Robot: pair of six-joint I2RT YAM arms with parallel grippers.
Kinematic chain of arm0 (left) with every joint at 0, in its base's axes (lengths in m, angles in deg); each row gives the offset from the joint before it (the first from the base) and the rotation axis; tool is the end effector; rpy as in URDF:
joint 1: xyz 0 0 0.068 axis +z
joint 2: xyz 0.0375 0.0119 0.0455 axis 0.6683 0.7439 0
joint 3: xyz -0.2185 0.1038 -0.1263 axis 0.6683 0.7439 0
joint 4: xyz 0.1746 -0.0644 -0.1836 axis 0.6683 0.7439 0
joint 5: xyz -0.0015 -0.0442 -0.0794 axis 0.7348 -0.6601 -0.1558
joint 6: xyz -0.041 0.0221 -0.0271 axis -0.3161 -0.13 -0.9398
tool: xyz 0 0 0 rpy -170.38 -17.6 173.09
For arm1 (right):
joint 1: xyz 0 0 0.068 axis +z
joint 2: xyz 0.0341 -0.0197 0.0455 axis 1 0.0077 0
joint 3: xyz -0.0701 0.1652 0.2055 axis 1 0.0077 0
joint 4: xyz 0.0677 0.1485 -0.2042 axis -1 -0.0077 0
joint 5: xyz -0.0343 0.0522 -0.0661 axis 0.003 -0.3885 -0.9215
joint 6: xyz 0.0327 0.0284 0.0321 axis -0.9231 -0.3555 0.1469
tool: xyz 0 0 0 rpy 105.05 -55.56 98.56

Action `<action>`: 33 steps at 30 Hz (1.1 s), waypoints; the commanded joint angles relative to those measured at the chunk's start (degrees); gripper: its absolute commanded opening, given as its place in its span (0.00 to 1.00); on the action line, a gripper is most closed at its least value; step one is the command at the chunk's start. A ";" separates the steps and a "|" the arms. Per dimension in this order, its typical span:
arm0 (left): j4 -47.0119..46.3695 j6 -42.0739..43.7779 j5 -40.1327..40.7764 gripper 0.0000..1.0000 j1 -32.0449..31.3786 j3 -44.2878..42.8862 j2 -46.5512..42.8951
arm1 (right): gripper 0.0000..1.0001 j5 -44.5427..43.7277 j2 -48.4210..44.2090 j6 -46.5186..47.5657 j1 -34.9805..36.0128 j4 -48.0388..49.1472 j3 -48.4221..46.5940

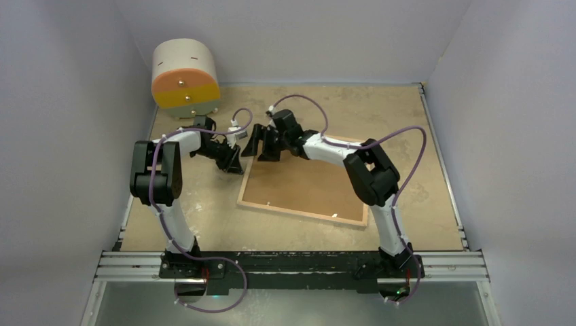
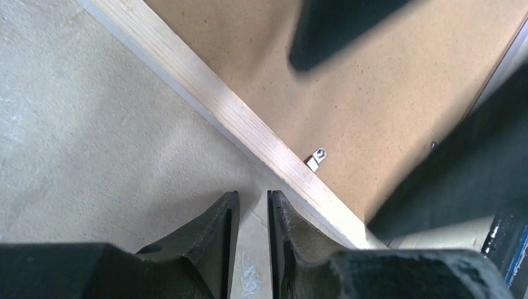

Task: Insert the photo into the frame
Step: Install the photo frame at the center of the board, then adjust the photo frame at the center of the board.

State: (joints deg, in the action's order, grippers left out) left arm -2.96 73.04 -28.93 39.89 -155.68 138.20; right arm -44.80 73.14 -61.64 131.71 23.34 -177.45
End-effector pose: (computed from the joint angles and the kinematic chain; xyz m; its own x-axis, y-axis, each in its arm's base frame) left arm 0.3471 -0.0384 0.1427 -0.6682 0.4445 -0.5966 0.7358 0.5132 -0.4417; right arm 0.3583 0.3432 0.1863 -0.8982 0.1305 -0.4198 -0.2882 0.5464 0.7864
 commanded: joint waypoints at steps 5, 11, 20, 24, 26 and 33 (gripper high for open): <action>2.17 2.99 3.97 0.27 0.09 2.54 -2.63 | 0.99 -14.32 -18.77 3.72 -16.07 -4.91 11.17; 0.97 3.85 6.20 0.27 -2.70 6.36 -4.25 | 0.99 -27.66 -33.87 3.20 -30.56 -6.91 28.00; 1.23 5.65 8.37 0.27 -3.98 9.48 -7.17 | 0.99 -29.44 -32.55 3.96 -41.62 -4.56 34.96; 1.72 6.91 8.84 0.28 -4.87 10.93 -8.28 | 0.99 -26.71 -27.81 3.18 -41.62 -4.14 33.22; 1.25 7.91 9.69 0.30 -6.21 12.18 -9.19 | 0.99 -26.06 -26.18 3.28 -41.60 -2.62 32.44; 1.19 8.30 11.15 0.31 -12.25 12.94 -8.00 | 0.98 -19.63 -20.85 2.97 -41.42 0.73 29.51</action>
State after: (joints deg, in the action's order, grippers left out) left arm -4.51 79.90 -19.78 31.89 -145.25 127.81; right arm -69.85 50.17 -58.19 89.92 21.35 -146.22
